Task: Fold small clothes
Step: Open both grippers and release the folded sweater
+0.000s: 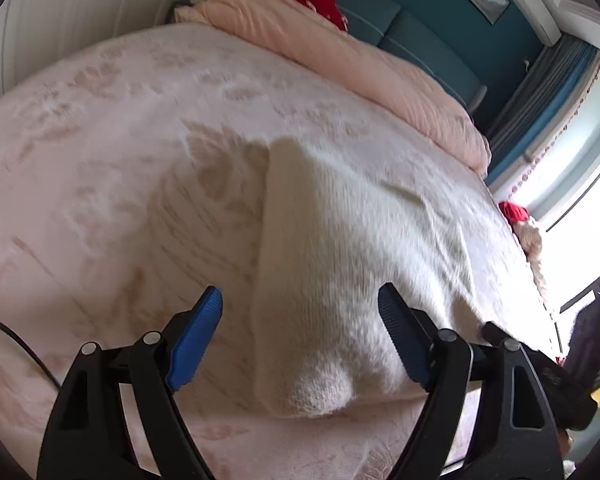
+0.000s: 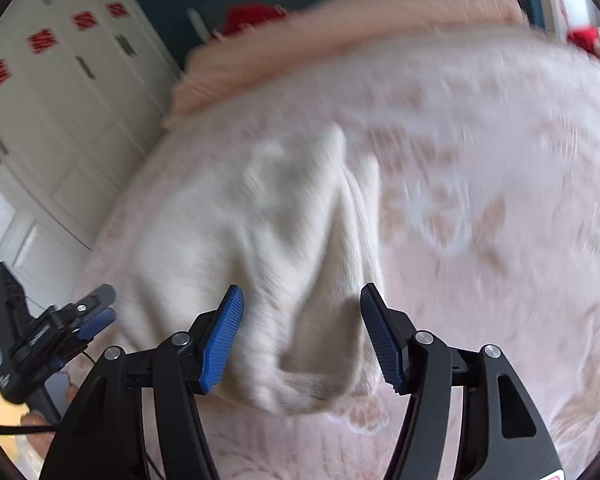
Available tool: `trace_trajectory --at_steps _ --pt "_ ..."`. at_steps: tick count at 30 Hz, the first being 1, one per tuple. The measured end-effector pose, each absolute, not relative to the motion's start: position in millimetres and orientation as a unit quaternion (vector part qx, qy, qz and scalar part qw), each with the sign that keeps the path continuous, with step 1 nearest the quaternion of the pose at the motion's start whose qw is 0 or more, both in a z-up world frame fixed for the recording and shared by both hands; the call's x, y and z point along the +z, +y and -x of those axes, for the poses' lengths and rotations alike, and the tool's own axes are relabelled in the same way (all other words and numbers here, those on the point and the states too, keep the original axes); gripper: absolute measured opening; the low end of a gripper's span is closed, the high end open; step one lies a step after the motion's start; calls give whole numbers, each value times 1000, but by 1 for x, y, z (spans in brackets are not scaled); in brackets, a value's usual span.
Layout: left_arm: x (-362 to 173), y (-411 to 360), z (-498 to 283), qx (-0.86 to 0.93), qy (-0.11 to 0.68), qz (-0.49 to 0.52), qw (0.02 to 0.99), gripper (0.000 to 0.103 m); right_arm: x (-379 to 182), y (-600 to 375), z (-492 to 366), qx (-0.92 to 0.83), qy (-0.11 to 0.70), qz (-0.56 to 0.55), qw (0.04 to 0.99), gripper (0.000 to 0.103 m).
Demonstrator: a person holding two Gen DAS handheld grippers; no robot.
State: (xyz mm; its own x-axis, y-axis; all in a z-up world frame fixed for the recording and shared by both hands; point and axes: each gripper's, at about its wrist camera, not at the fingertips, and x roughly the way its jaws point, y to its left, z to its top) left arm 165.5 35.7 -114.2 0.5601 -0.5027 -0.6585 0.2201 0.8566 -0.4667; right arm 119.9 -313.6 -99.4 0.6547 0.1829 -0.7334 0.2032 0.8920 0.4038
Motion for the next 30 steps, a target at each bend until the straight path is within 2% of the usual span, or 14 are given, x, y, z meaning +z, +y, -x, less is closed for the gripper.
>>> trace_trajectory --at_steps 1,2,3,6,8,12,15,18,21,22,24,27,30 --pt "-119 32 -165 -212 422 162 866 75 -107 -314 -123 -6 421 -235 876 61" --pt "-124 26 -162 -220 421 147 867 68 -107 -310 -128 -4 428 -224 875 51" --pt "-128 22 -163 -226 417 141 869 63 -103 -307 -132 3 428 -214 878 31" --pt "-120 16 -158 -227 392 116 884 55 -64 -296 -132 19 383 -177 906 20" --pt "-115 18 -158 -224 377 110 892 54 -49 -293 -132 18 359 -149 921 18" --pt "-126 16 -167 -217 394 94 888 59 -97 -302 -146 -9 437 -123 891 21" --pt "-121 10 -159 -212 383 69 897 60 -75 -302 -126 -14 403 -155 902 23" --pt "-119 10 -154 -201 383 65 899 61 -43 -283 -108 -3 357 -135 924 23" --pt "-118 12 -152 -195 389 71 898 62 -50 -266 -114 17 379 -110 919 22" --pt "-118 12 -153 -194 390 72 898 62 -63 -265 -119 10 400 -99 911 21" --pt "-117 12 -150 -188 392 68 898 62 -96 -273 -127 -7 445 -99 890 4" --pt "-111 12 -145 -173 401 60 898 62 -80 -281 -112 -1 424 -146 894 4" --pt "-99 9 -135 -156 404 49 900 62 -50 -274 -92 -9 396 -117 911 7"
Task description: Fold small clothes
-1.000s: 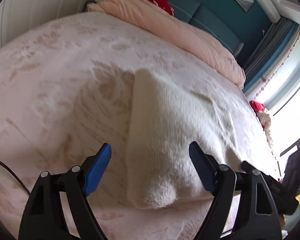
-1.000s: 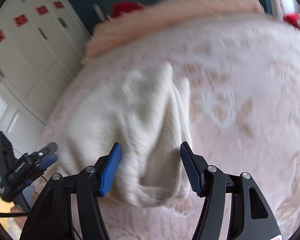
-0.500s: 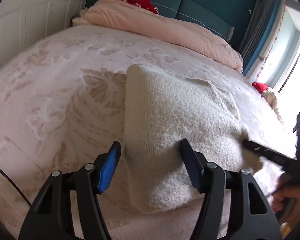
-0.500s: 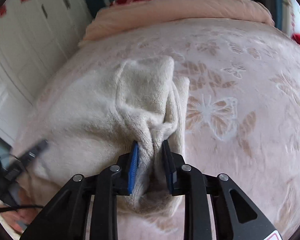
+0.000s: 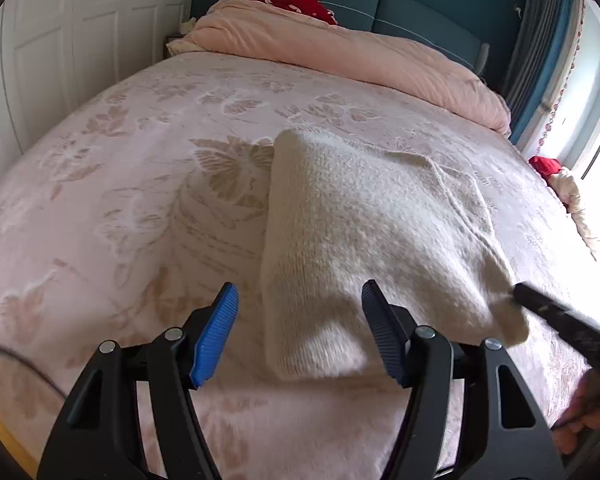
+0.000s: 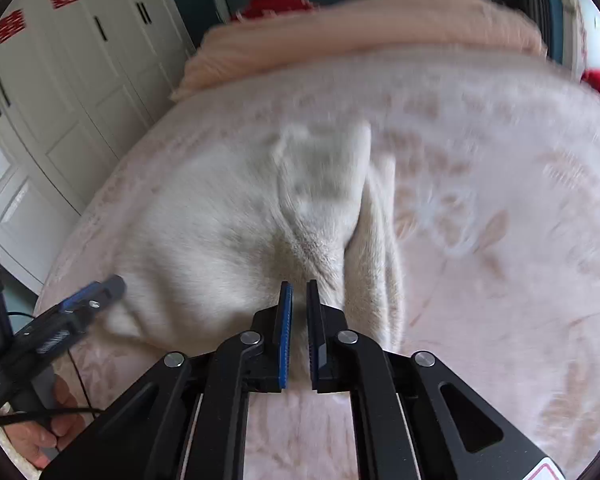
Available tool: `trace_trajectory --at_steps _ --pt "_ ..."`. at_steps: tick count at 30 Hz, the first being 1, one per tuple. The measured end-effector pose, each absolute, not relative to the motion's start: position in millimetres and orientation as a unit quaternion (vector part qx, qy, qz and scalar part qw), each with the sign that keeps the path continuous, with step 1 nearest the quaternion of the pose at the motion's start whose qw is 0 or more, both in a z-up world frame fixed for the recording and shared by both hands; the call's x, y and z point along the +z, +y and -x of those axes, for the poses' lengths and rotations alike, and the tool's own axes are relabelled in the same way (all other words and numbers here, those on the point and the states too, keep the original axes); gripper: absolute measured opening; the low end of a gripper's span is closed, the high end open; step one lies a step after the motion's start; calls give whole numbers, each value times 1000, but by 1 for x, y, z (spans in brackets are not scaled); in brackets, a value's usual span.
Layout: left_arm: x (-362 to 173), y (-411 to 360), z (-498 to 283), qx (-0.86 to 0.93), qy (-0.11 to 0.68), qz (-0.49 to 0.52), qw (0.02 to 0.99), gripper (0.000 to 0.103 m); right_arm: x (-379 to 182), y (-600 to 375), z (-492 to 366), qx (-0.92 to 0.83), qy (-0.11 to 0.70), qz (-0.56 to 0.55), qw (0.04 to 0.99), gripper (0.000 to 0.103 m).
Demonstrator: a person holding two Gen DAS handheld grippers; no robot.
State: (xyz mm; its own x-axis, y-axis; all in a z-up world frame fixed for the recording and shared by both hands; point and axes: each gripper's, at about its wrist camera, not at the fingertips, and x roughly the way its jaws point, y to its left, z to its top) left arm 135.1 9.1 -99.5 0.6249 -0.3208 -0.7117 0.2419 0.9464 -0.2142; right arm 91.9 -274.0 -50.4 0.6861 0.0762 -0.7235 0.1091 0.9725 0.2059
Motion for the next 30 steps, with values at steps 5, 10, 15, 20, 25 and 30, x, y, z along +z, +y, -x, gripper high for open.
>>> trace_trajectory --at_steps 5,10,15,20,25,30 --pt "-79 2 -113 -132 411 43 901 63 -30 -267 -56 -34 383 -82 920 12" --pt "-57 -9 -80 -106 383 13 918 76 -33 -269 -20 -58 367 -101 923 28" --pt "-45 -26 -48 -92 354 -23 930 83 -43 -271 7 -78 357 -100 925 40" --pt "-43 -39 -27 -89 335 -45 937 87 -47 -270 27 -88 349 -95 928 45" --pt "-47 -44 -15 -75 324 -61 941 87 -53 -267 36 -94 346 -93 929 52" --pt "-56 -37 -10 -73 323 -57 942 87 -61 -260 39 -98 350 -88 927 52"
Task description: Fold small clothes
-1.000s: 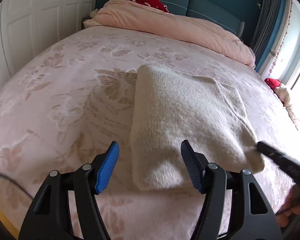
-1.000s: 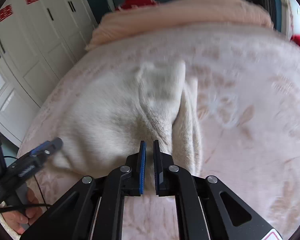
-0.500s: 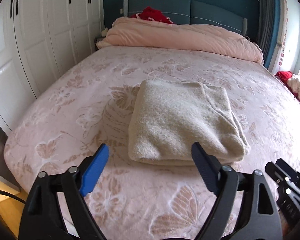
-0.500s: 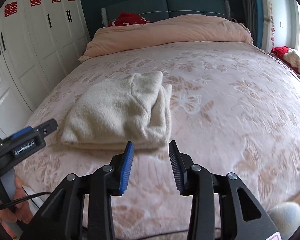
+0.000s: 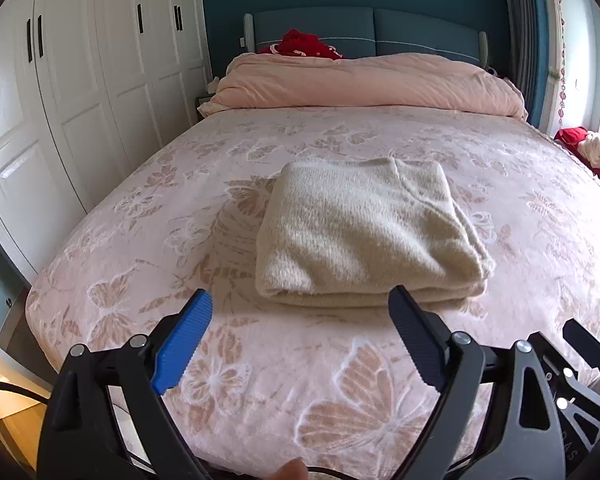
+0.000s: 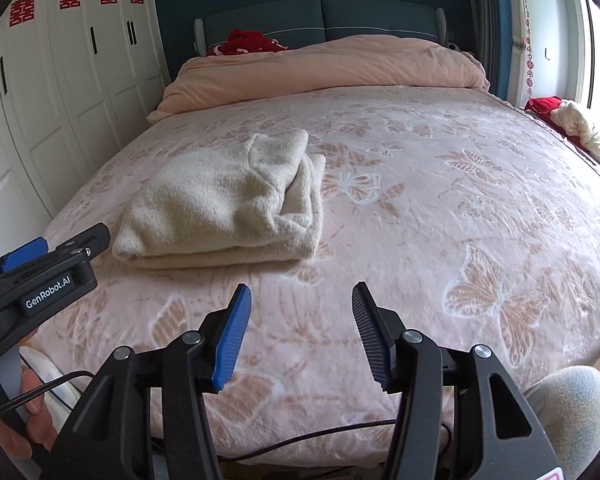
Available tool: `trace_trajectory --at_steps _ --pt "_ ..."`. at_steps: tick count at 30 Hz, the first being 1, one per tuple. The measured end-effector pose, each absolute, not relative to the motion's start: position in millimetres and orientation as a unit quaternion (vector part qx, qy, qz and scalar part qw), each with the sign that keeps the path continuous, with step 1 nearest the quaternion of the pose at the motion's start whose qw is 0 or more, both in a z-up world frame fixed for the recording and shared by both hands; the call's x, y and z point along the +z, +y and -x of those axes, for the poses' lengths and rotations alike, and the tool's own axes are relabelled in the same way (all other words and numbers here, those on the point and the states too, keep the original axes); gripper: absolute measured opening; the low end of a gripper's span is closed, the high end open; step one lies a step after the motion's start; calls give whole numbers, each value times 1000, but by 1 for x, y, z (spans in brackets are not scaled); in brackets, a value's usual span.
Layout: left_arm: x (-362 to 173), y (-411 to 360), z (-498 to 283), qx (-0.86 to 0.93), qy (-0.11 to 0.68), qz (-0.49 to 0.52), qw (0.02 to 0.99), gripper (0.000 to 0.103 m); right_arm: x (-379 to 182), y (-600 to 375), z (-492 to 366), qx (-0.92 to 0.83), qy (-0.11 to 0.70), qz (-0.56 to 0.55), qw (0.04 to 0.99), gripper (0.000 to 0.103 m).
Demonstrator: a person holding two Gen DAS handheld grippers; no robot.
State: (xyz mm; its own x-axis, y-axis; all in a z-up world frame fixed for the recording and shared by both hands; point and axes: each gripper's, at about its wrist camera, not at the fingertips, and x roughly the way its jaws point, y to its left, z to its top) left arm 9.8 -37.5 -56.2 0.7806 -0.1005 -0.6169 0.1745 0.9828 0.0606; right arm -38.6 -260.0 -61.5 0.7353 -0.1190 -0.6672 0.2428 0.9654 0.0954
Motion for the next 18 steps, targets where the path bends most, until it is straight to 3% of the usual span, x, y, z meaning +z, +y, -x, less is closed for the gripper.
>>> trace_trajectory --at_steps 10,15,18 --pt "-79 -21 -18 -84 353 -56 930 90 -60 -246 29 -84 355 -71 928 54" --pt "-70 12 -52 -109 372 40 921 96 -47 -271 -4 -50 355 -105 928 63" --pt "-70 30 -89 -126 392 109 905 98 -46 -287 -41 -29 366 -146 919 64"
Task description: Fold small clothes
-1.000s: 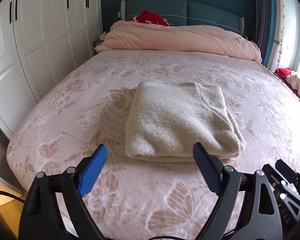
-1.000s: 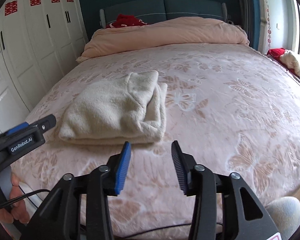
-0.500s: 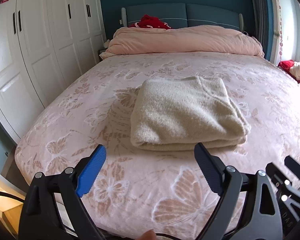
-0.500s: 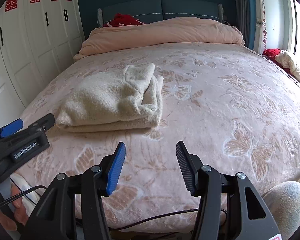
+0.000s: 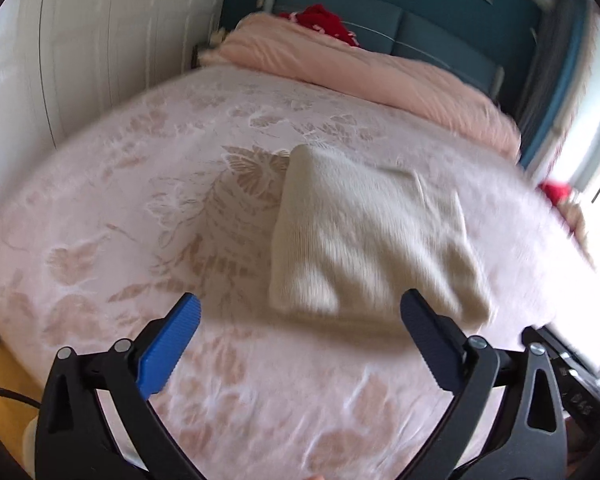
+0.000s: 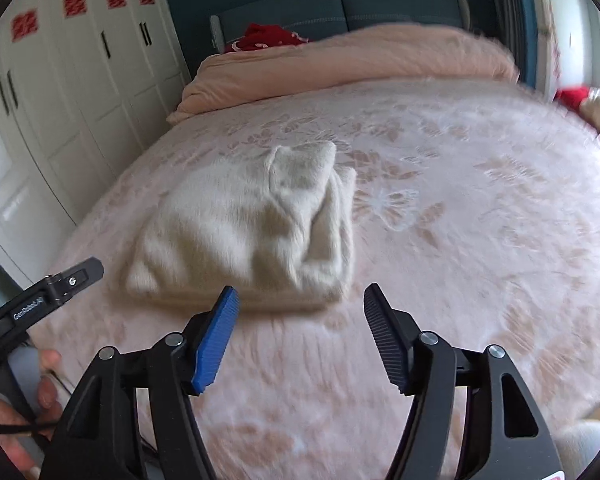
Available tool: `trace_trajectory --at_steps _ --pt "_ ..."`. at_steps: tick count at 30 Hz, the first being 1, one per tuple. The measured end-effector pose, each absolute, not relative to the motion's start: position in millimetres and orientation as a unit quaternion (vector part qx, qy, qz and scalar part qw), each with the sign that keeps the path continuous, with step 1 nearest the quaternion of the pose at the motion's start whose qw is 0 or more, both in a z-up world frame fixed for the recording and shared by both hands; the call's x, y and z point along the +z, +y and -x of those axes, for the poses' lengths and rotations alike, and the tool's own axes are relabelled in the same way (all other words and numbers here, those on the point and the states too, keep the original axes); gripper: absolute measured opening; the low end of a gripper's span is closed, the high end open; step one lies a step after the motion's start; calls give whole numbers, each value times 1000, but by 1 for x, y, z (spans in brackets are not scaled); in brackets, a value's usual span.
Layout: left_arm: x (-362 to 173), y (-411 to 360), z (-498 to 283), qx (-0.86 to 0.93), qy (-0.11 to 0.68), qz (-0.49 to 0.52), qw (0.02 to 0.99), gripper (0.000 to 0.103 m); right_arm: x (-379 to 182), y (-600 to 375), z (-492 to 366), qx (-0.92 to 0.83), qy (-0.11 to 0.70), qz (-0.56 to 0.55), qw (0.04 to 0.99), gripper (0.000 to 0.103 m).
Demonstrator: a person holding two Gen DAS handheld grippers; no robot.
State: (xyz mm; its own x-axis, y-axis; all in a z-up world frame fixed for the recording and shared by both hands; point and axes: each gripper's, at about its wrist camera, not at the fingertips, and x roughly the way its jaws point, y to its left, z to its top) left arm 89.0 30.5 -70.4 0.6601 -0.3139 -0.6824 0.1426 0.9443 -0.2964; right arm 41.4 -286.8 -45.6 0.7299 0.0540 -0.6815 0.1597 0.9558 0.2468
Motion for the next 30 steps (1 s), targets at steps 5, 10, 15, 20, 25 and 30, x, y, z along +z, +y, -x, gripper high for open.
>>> trace_trajectory --at_steps 5,10,15,20,25,30 --pt "-96 35 -149 -133 444 159 872 98 -62 -286 -114 -12 404 -150 902 64" --pt "-117 21 -180 -142 466 143 861 92 -88 -292 -160 24 459 -202 865 13" --pt "-98 24 -173 -173 429 151 874 93 -29 -301 -134 34 351 -153 923 11" --pt "-112 7 -176 -178 455 138 861 93 -94 -304 -148 1 427 -121 896 16" --pt "-121 5 -178 -176 466 152 854 97 -77 -304 -136 -24 401 -131 906 59" --pt "-151 0 -199 -195 511 193 815 98 -128 -330 -161 22 461 -269 845 63"
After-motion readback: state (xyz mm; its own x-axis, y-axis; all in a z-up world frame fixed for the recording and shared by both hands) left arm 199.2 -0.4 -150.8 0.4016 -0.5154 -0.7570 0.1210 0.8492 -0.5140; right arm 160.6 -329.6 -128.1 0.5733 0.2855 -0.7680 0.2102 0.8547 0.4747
